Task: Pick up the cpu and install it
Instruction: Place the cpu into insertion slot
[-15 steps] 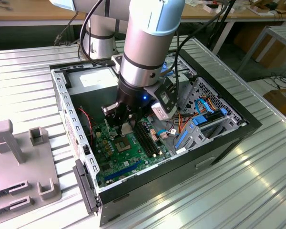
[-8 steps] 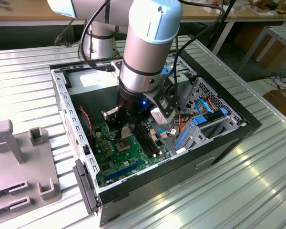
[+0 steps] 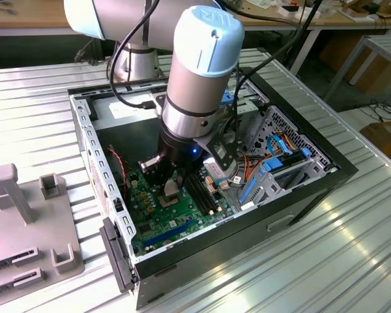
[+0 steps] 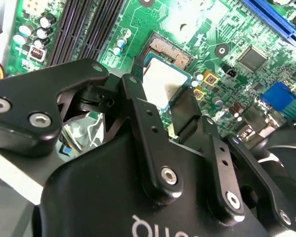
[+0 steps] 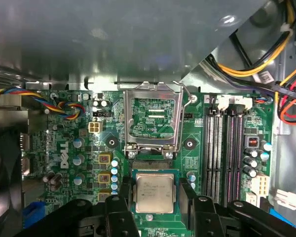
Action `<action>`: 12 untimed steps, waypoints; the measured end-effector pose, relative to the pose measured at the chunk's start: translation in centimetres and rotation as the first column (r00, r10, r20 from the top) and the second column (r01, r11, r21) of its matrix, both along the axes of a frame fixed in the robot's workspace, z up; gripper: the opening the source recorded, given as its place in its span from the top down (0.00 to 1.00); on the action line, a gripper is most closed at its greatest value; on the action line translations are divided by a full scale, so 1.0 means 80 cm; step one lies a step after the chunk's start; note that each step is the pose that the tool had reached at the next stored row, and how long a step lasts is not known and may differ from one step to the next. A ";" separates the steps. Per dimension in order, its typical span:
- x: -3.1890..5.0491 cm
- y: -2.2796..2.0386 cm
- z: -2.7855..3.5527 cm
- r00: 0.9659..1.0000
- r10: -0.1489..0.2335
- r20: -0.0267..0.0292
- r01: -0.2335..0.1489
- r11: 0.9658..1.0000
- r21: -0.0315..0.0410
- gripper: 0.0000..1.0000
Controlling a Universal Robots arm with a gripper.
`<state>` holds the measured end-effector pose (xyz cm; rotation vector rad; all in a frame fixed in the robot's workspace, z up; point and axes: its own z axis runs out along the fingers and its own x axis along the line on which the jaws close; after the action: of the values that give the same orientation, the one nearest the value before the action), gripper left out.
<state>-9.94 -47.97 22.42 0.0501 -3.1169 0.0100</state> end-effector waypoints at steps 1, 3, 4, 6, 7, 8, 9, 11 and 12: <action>0.000 -0.0002 -0.0013 1.000 0.000 0.000 0.000 1.000 0.000 0.53; -0.001 -0.0013 -0.0032 1.000 0.000 0.000 0.000 1.000 0.000 0.53; -0.001 -0.0021 -0.0044 1.000 0.000 0.000 0.000 1.000 0.000 0.53; -0.001 -0.0022 -0.0081 1.000 0.001 0.000 -0.001 1.000 0.000 0.53; -0.001 -0.0022 -0.0097 1.000 0.001 0.000 -0.001 1.000 0.000 0.53; -0.001 -0.0022 -0.0129 1.000 0.001 0.000 -0.001 1.000 0.000 0.53; -0.002 -0.0021 -0.0153 1.000 0.000 0.000 0.000 1.000 0.000 0.53; -0.002 -0.0022 -0.0176 1.000 0.000 0.000 0.000 1.000 0.000 0.53; -0.002 -0.0022 -0.0185 1.000 0.000 -0.001 0.000 1.000 0.000 0.53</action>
<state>-10.14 -48.15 20.94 0.0506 -3.1164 0.0100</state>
